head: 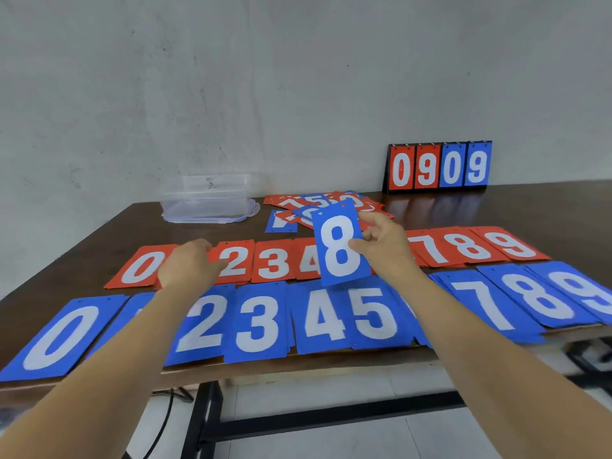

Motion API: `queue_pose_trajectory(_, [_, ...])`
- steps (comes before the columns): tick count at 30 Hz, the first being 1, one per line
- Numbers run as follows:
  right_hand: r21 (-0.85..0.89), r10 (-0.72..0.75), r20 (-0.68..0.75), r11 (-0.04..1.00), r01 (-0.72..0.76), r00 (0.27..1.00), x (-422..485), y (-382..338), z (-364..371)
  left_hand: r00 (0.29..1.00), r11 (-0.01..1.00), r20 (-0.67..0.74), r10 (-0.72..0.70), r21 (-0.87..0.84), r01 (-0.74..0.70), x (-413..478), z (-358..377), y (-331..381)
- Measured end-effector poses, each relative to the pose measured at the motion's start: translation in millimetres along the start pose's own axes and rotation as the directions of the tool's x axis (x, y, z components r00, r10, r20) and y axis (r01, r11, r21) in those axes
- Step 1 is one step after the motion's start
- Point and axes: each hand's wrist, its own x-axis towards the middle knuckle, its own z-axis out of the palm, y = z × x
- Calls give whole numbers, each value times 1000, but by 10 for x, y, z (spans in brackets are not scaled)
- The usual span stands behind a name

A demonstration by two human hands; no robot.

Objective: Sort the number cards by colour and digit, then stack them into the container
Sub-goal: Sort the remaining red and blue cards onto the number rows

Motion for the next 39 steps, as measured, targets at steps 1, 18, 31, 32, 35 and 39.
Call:
queue_pose_trajectory(1, [3,5,-5,1000,-5,1000,-28,16,-84,1000,1000,4,17,3,-17,-26,7,90])
queue_pose_trajectory(18, [-28,206,-20,978,-206,978,-174,770,-2449,992,992,19,122,-46,-121,-584,381,2007])
queue_pose_trajectory(31, [-689,114,-19,718,-95,993,-256,1479,-2779,993,993,2,117,1,-117,-1107,737,2793])
queue_pose_trajectory(32, [-718,94,-21,692,-80,995,-261,1479,-2775,993,993,0,116,5,-116,-1131,746,2817])
queue_pose_trajectory(35, [-765,60,1,643,-38,998,-255,1463,-2778,992,993,-13,122,5,-122,-1178,766,2852])
queue_pose_trajectory(39, [-730,58,34,684,-15,998,-223,1440,-2742,993,993,-9,116,-2,-116,-1203,760,2862])
